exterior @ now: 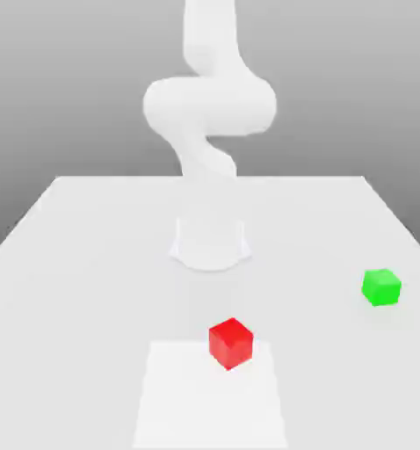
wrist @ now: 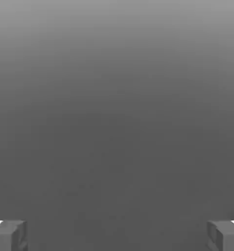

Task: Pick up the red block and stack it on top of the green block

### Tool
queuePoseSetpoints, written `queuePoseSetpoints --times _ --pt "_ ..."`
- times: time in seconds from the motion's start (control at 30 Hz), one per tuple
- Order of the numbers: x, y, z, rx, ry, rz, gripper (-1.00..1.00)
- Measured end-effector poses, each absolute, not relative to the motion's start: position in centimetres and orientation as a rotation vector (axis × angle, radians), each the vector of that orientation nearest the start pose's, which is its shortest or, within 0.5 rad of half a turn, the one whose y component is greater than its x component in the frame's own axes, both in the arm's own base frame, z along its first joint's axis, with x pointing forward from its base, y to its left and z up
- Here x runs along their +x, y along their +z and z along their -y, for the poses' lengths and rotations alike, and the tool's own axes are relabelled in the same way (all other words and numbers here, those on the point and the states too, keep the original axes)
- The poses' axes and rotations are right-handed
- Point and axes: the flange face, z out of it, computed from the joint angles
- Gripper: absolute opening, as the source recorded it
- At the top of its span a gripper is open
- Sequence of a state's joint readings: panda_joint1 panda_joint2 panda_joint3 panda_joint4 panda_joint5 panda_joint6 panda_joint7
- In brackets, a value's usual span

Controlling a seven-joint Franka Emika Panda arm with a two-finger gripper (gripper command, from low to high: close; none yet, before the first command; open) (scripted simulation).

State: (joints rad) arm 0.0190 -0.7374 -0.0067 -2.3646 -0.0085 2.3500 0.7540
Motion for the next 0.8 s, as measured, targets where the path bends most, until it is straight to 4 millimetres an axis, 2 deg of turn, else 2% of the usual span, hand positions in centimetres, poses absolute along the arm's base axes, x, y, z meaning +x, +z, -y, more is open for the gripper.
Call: queuePoseSetpoints --times 0.13,0.23,0.3,0.43,0.6,0.67,0.77,0.8 --pt "40.8 56.2 -1.2 -2.71 -0.792 -0.866 0.0" --pt "41.8 48.7 -1.8 -2.826 -0.659 -0.767 0.0" --pt "41.7 43.7 -2.1 -2.896 -0.561 -0.694 0.0" --pt "39.6 33.5 -2.8 -3.021 -0.34 -0.521 0.0" --pt "34.5 21.1 -3.3 -3.121 -0.043 -0.287 0.0" --pt "33.8 18.4 -3.5 -3.129 -0.011 -0.253 0.0" --pt "33.6 15.7 -3.3 -3.131 -0.001 -0.252 0.0" --pt "33.5 14.8 -3.3 -3.132 -0.001 -0.252 -1.0"
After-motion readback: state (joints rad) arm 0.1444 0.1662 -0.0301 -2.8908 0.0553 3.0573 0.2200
